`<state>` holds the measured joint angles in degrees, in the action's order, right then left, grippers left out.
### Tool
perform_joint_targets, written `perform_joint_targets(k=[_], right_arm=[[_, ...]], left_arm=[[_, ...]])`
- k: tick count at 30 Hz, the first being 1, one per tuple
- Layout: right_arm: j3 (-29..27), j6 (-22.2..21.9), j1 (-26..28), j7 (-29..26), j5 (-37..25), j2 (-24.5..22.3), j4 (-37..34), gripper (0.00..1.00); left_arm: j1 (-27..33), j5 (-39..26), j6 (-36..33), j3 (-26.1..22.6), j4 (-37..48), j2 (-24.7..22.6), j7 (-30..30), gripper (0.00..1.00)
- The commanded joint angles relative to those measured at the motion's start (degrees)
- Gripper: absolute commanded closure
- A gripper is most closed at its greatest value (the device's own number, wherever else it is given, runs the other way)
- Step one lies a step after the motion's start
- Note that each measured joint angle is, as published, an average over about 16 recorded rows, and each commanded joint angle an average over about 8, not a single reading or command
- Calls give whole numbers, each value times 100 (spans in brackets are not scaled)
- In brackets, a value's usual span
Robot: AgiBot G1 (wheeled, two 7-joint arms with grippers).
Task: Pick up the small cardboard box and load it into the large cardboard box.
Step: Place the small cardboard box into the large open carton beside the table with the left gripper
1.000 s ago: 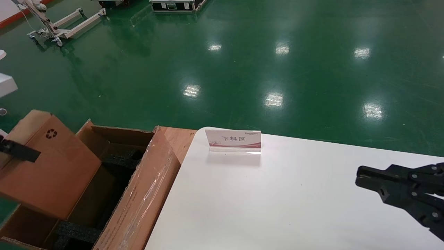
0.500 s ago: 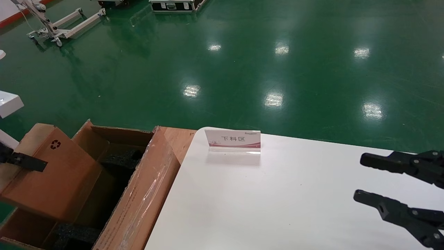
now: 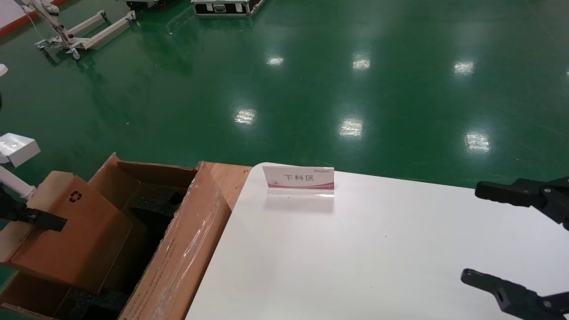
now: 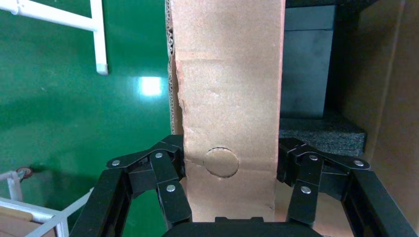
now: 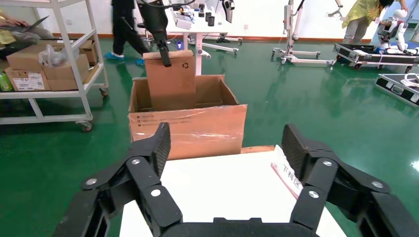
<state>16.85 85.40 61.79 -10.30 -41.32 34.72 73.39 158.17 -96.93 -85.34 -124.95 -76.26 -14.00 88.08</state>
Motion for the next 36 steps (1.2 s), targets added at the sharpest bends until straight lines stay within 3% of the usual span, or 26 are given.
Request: perform_joint_targets(k=[1,36], right_arm=[[1,0,0,0,0,0,0,0],[12,-5,3,6,8,-5,0,0]], left_arm=[[-73,-7,66,-11,1,-3,4,100],[-1313,197,1453,-273,1148,-691,-376,100]])
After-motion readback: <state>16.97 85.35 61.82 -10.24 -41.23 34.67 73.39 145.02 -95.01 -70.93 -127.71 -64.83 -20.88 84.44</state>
